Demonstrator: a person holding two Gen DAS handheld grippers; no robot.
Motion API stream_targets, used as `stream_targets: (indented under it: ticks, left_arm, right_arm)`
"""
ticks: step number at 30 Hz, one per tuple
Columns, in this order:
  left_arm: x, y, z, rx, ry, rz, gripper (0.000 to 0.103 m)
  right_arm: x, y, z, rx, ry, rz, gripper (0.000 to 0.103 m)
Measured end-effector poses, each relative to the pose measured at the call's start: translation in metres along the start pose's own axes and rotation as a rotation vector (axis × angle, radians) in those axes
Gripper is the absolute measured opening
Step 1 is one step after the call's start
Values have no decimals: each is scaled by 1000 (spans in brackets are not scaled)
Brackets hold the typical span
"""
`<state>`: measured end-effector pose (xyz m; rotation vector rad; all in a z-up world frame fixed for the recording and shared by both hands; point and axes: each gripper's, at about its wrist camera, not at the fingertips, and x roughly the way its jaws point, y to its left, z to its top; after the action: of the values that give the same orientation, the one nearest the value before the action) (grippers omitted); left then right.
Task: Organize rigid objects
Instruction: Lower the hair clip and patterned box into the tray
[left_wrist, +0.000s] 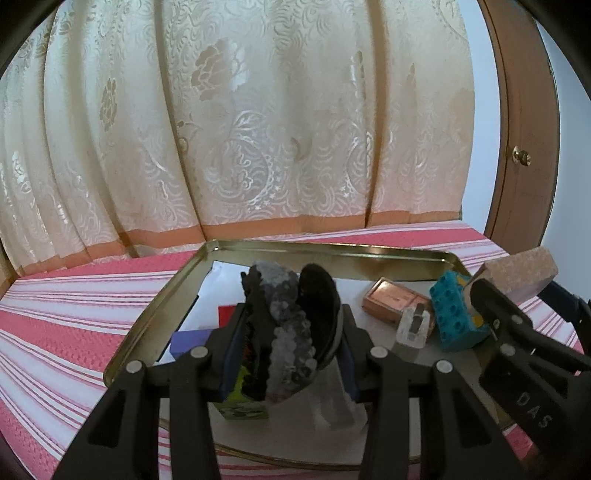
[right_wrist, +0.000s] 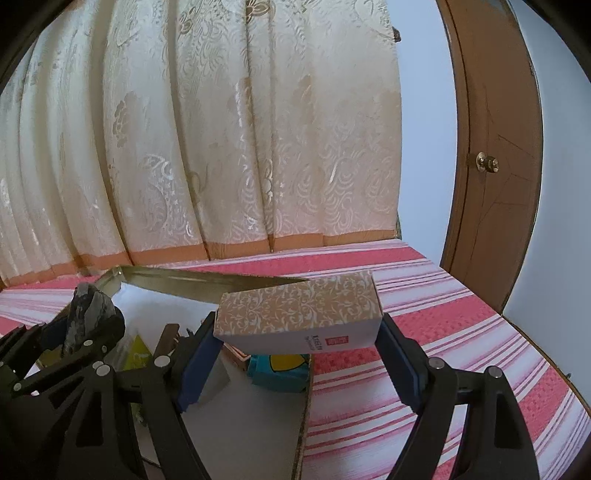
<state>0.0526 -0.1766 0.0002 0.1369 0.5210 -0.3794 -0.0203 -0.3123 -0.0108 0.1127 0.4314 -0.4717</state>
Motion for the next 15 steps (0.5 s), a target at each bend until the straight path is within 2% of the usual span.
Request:
stream_targets:
  ticks: [15]
  left_arm:
    - [3, 0, 0, 8, -4, 7, 43]
  right_arm:
    - [9, 13, -1, -34, 50, 20, 83]
